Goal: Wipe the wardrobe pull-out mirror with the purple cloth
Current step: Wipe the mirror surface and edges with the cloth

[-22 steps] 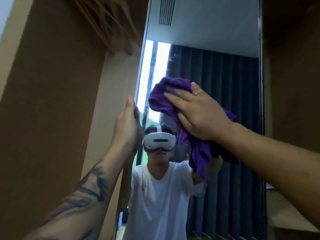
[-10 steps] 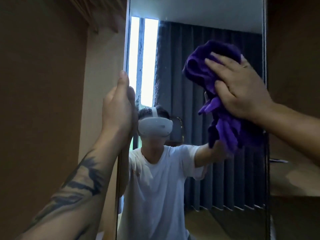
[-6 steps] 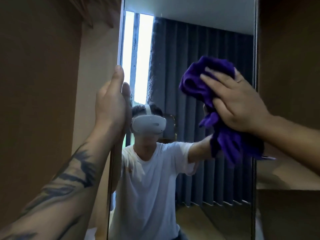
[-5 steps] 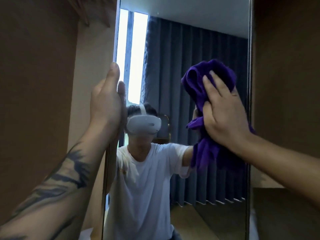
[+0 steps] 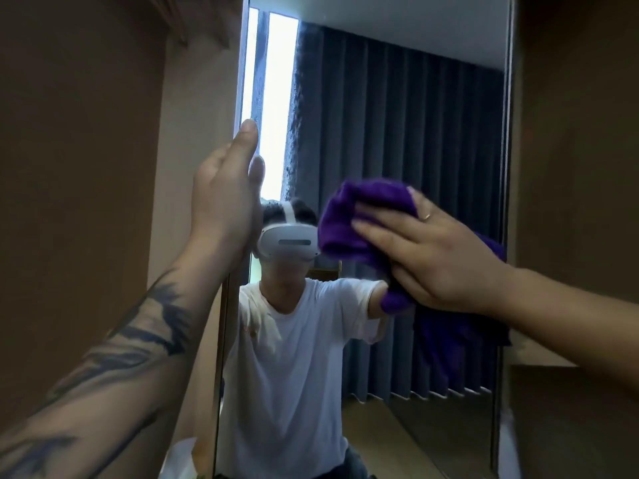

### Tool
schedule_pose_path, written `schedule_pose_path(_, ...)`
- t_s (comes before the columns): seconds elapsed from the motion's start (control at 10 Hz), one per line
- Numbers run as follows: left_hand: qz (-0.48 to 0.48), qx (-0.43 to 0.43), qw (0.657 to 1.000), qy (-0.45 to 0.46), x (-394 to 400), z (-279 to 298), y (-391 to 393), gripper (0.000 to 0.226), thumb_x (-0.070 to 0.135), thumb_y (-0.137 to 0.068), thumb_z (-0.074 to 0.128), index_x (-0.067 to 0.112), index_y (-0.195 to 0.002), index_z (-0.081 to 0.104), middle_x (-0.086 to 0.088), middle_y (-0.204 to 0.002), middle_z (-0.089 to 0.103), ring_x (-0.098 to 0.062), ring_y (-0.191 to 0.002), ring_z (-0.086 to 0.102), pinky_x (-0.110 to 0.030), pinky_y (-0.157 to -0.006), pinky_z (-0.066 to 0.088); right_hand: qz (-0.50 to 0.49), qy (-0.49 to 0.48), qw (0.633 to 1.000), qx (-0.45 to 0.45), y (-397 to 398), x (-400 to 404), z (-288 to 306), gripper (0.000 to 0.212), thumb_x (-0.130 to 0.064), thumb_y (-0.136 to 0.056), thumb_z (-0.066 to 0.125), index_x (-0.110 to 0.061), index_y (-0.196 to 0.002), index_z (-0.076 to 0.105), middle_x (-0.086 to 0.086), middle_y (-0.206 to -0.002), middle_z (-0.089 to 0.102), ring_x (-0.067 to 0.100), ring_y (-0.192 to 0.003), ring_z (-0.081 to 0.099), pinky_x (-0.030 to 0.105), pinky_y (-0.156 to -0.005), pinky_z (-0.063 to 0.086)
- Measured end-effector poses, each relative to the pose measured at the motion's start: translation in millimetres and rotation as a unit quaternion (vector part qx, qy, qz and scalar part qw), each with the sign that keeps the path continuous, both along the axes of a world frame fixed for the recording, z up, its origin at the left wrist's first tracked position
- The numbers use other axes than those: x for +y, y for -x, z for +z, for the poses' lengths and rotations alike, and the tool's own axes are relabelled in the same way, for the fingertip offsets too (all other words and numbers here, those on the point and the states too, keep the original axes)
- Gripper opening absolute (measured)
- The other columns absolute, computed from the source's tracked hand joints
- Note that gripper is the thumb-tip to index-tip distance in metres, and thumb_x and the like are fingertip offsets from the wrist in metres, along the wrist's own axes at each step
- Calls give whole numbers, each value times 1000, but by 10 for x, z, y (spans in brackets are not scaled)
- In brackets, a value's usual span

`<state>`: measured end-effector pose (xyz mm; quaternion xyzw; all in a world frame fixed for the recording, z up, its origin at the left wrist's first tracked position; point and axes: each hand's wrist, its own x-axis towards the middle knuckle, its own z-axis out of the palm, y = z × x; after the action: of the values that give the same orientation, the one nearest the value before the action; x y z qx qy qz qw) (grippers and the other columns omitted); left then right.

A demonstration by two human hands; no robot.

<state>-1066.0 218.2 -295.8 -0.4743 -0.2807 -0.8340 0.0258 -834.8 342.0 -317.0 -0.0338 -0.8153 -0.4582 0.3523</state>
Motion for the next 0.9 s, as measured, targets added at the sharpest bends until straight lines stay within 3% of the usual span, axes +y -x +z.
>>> schedule_pose_path(0.1, 16, 4, 1000, 14, 22, 1, 23, 25, 37, -108, 58, 12, -105, 59, -4, -104, 57, 10, -79, 61, -1, -75, 47, -35, -75, 994, -72, -220, 75, 233, 53, -29, -104, 45, -9, -154, 48, 15, -159, 45, 40, -151, 35, 57, -126, 22)
schedule_pose_path(0.2, 15, 23, 999, 19, 46, -6, 78, 21, 34, -107, 61, 15, -98, 59, -4, -97, 55, 4, -85, 59, -5, -82, 49, -36, -2, 999, 28, -187, 18, 288, 57, -22, -99, 48, -5, -153, 48, 17, -160, 43, 40, -150, 35, 60, -123, 26)
schedule_pose_path(0.3, 36, 42, 998, 17, 58, -10, 77, 15, 30, -108, 60, 25, -95, 56, 10, -94, 52, 13, -89, 60, -8, -88, 50, -10, 64, 986, 152, -64, -31, 71, 59, -20, -96, 47, -4, -152, 48, 19, -159, 43, 38, -150, 35, 62, -122, 27)
schedule_pose_path(0.4, 2, 33, 999, -12, 11, -33, 50, 23, 43, -98, 65, 24, -86, 59, 6, -87, 55, -10, -92, 60, -46, -96, 57, -2, 10, 999, 32, -75, 0, -80, 55, -22, -99, 49, -1, -150, 49, 22, -157, 44, 40, -151, 33, 62, -123, 26)
schedule_pose_path(0.5, -45, 25, 999, -11, -58, -19, 16, 28, 54, -81, 68, 28, -80, 59, 6, -85, 59, -23, -97, 56, -62, -107, 46, -49, -61, 996, -30, -339, 148, 302, 54, -26, -102, 45, -3, -150, 51, 22, -155, 47, 47, -147, 37, 63, -121, 29)
schedule_pose_path(0.6, -43, 19, 999, -8, 15, -20, 46, 24, 45, -94, 68, 25, -86, 58, 7, -88, 57, -4, -93, 61, -27, -95, 57, -71, 23, 992, 106, -379, 32, 405, 60, -25, -98, 43, -4, -154, 45, 21, -161, 39, 47, -149, 33, 59, -123, 27)
schedule_pose_path(0.7, -45, -2, 999, 4, 74, -17, 80, 20, 34, -104, 64, 27, -87, 56, 10, -89, 53, 9, -90, 62, -10, -89, 50, -41, 17, 996, 79, -238, 72, 109, 54, -20, -100, 51, 3, -149, 49, 26, -157, 43, 48, -147, 37, 67, -119, 30)
schedule_pose_path(0.8, -36, 3, 999, 3, 70, -22, 92, 21, 35, -103, 66, 27, -85, 57, 8, -91, 53, 10, -89, 63, -13, -90, 51, -49, -65, 993, -90, -316, 59, 134, 52, -22, -101, 56, -2, -148, 50, 22, -154, 47, 45, -148, 35, 65, -120, 31)
schedule_pose_path(0.9, -50, 4, 999, 1, 90, -28, 108, 19, 34, -106, 64, 25, -89, 61, 9, -94, 55, 20, -84, 61, -3, -81, 49, -87, -53, 995, 6, -431, 63, 495, 50, -20, -102, 50, -1, -148, 52, 23, -155, 48, 48, -145, 39, 66, -118, 33)
